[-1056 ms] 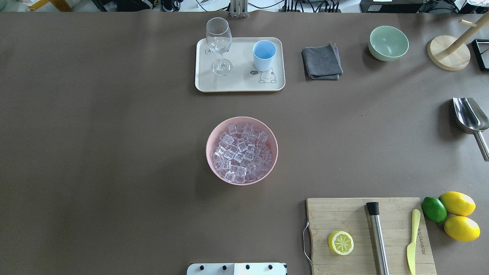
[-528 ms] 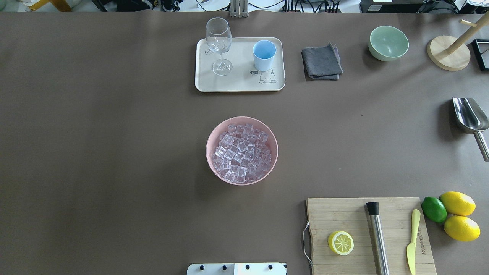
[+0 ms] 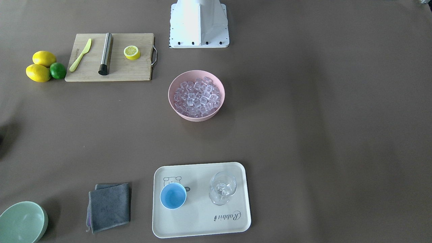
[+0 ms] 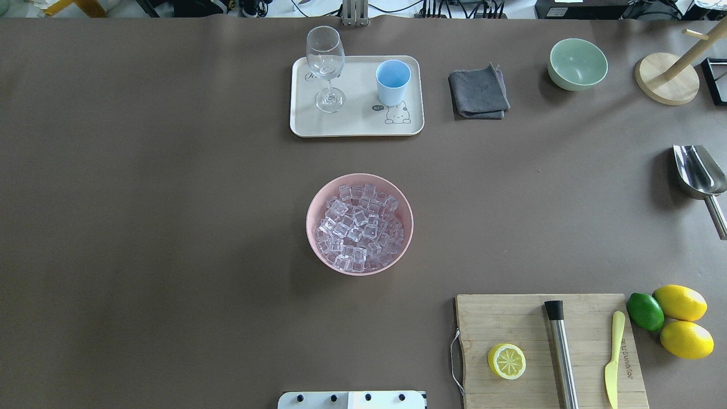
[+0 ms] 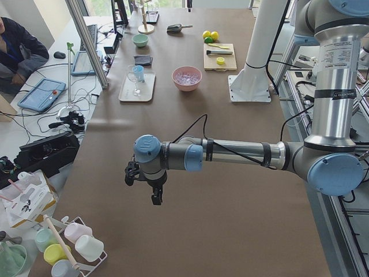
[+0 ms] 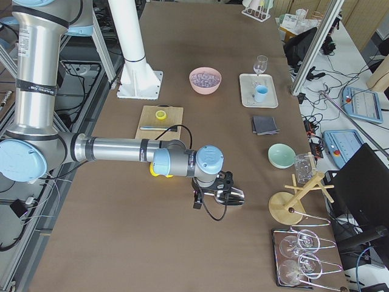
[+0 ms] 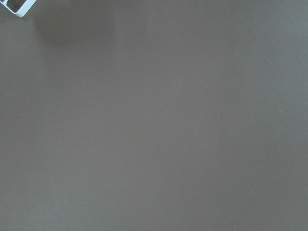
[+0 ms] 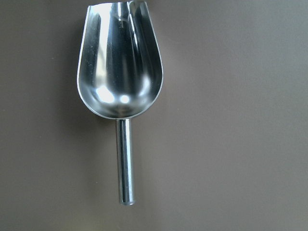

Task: Put ice in cup with scoop

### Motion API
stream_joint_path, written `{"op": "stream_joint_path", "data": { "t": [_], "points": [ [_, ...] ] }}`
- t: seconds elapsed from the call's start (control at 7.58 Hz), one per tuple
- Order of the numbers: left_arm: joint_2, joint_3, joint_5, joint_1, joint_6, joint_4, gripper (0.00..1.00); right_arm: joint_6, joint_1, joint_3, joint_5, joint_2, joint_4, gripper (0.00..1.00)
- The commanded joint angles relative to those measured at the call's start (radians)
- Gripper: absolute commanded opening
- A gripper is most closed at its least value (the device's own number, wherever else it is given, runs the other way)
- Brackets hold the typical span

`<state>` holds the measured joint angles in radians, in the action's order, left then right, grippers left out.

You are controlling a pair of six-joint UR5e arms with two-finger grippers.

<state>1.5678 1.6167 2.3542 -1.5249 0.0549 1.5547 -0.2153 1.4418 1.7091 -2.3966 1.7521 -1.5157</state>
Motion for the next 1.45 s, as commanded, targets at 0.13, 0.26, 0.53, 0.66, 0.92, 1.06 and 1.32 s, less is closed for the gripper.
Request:
{"op": "stream_joint_path", "data": {
  "t": [0.13, 0.26, 0.53, 0.66, 0.92, 1.06, 1.32],
  "points": [
    [0.011, 0.003, -0.007, 0.113, 0.002, 0.034, 0.98, -0.110, -0.153, -0.070, 0.101, 0.026, 0.161, 1.00],
    [0.027, 0.003, -0.003, 0.114, 0.002, 0.035, 0.98, -0.111, -0.162, -0.124, 0.099, 0.020, 0.228, 1.00],
    [0.096, 0.034, -0.006, 0.191, 0.000, 0.036, 0.98, -0.174, -0.169, -0.122, 0.077, -0.026, 0.230, 1.00],
    [0.139, 0.051, -0.009, 0.253, -0.003, 0.036, 0.98, -0.183, -0.173, -0.121, 0.074, -0.042, 0.227, 1.00],
    [0.178, 0.093, -0.012, 0.366, -0.007, 0.106, 0.98, -0.185, -0.185, -0.131, 0.073, -0.056, 0.227, 1.00],
    [0.179, 0.101, -0.012, 0.429, -0.004, 0.170, 0.98, -0.185, -0.210, -0.141, 0.071, -0.056, 0.227, 1.00],
    [0.233, 0.097, -0.018, 0.564, 0.002, 0.275, 0.98, -0.184, -0.231, -0.163, 0.073, -0.056, 0.227, 1.00]
  ]
}}
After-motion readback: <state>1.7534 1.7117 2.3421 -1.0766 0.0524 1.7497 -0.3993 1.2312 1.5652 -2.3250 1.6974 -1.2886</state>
